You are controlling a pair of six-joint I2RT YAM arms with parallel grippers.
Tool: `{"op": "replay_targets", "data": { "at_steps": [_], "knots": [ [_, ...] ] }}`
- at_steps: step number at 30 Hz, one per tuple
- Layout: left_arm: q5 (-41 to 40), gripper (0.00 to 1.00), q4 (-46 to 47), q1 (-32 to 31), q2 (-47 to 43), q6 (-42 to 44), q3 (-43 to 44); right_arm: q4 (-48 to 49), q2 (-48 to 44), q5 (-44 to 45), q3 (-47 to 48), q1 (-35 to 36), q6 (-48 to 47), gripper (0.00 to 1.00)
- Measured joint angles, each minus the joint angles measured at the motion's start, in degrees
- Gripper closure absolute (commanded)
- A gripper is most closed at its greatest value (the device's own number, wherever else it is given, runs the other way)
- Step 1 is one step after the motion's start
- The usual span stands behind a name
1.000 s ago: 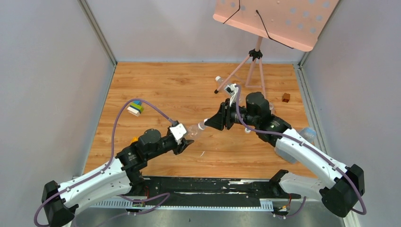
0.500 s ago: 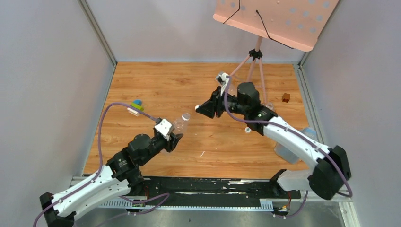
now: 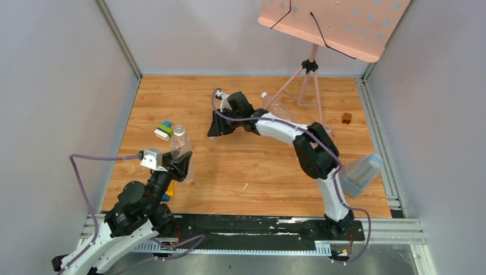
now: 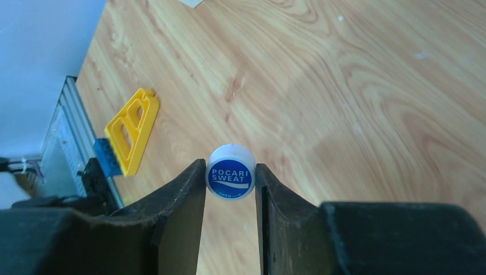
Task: Unscrew the bottle caps
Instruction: Place the bottle cap at the center of the board.
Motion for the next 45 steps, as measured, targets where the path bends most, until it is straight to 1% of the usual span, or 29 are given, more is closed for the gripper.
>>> {"op": "replay_targets", "data": {
  "at_steps": [3,8,11,13,16,18,20,22,23,30,33,39,42,45],
  "knots": [
    [-0.3,0.87,-1.4,0.0,1.9,0.0,0.4,-1.6,7.5,1.5,7.6,2.2,0.0,0.9],
    [-0.3,0.87,-2.9,0.0,2.5,0.0,0.5,-4.7,15.4,5.3,16.1,4.6,-0.2,0.88],
    [-0.4,0.86,-3.3,0.0,2.5,0.0,0.5,-5.9,18.1,8.5,19.1,5.5,-1.2,0.86],
    [-0.4,0.86,-3.5,0.0,2.5,0.1,0.5,-6.3,19.3,11.0,20.2,5.9,-2.0,0.8],
    [-0.6,0.86,-3.6,0.0,2.5,0.2,0.5,-7.2,20.5,14.2,21.6,6.4,-2.8,0.77],
    [-0.7,0.85,-3.7,0.0,2.5,0.3,0.5,-7.2,21.3,15.5,22.6,6.6,-3.1,0.69],
    [-0.8,0.86,-3.8,0.0,2.5,0.3,0.5,-7.2,21.9,16.8,23.7,6.8,-3.5,0.55],
    [-0.8,0.86,-3.9,0.0,2.5,0.3,0.5,-7.1,22.4,17.4,24.5,6.9,-3.6,0.48],
    [-0.8,0.86,-4.1,0.0,2.5,0.3,0.5,-7.2,22.4,17.6,24.9,7.0,-3.7,0.45],
    [-1.2,0.84,-4.5,0.0,2.5,0.5,0.8,-7.0,22.3,17.1,24.8,6.8,-3.6,0.42],
    [-1.2,0.84,-4.6,0.0,2.5,0.5,1.1,-7.5,21.1,16.5,23.3,6.3,-3.4,0.41],
    [-1.0,0.83,-4.6,0.0,3.5,0.5,1.3,-8.3,18.8,13.0,21.1,3.9,-3.2,0.41],
    [-0.3,0.81,-4.5,0.0,4.3,0.5,1.3,-8.6,16.9,12.1,18.9,3.0,-3.0,0.41],
    [1.7,0.79,-3.7,0.0,5.5,1.3,1.3,-8.8,12.2,11.1,14.3,2.0,-2.6,0.41]
  ]
}}
